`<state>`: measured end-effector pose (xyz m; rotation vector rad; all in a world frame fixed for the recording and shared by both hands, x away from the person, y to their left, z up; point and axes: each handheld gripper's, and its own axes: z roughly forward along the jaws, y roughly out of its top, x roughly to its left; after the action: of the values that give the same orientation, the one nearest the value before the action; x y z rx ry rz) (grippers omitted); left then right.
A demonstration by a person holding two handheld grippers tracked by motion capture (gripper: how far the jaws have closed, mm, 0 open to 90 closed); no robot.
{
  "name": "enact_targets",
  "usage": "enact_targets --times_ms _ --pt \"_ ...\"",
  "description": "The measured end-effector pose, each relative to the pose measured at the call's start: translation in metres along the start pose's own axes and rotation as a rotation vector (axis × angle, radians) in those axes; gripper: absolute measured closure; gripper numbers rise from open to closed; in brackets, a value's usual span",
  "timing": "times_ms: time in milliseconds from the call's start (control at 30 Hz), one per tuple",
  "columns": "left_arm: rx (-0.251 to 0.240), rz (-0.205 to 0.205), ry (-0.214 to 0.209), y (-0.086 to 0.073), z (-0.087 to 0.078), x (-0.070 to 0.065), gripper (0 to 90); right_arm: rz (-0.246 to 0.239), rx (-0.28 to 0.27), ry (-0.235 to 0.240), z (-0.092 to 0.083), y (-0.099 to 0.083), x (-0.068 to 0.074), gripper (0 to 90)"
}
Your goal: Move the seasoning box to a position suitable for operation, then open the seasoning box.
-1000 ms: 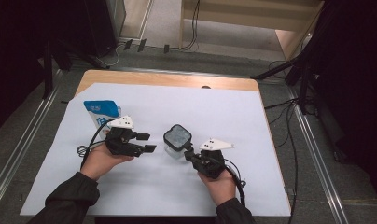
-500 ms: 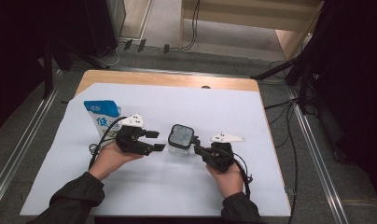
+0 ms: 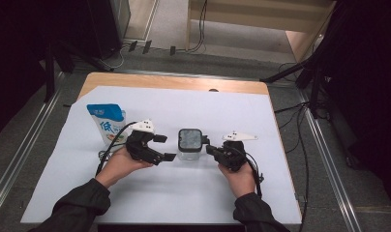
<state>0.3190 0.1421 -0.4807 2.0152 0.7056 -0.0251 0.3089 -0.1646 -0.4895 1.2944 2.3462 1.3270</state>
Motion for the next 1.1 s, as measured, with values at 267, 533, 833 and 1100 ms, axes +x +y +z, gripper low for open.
enact_targets --times_ms 267,533,833,1100 --pt "0.025 -0.004 -0.012 0.0 0.005 -0.001 11.0 0.015 -0.008 0.007 0.004 0.003 -0.007 90.0" --pt "0.047 -0.011 -0.002 0.004 0.01 -0.001 7.9 -0.007 0.026 0.018 0.004 0.008 -0.007 90.0" --pt "0.058 0.036 -0.006 0.011 0.012 0.002 7.9 -0.003 0.005 0.015 -0.017 0.011 -0.014 90.0" --pt "0.061 0.013 -0.046 0.017 0.017 0.01 2.2 0.009 0.015 0.015 -0.016 0.017 -0.025 90.0"
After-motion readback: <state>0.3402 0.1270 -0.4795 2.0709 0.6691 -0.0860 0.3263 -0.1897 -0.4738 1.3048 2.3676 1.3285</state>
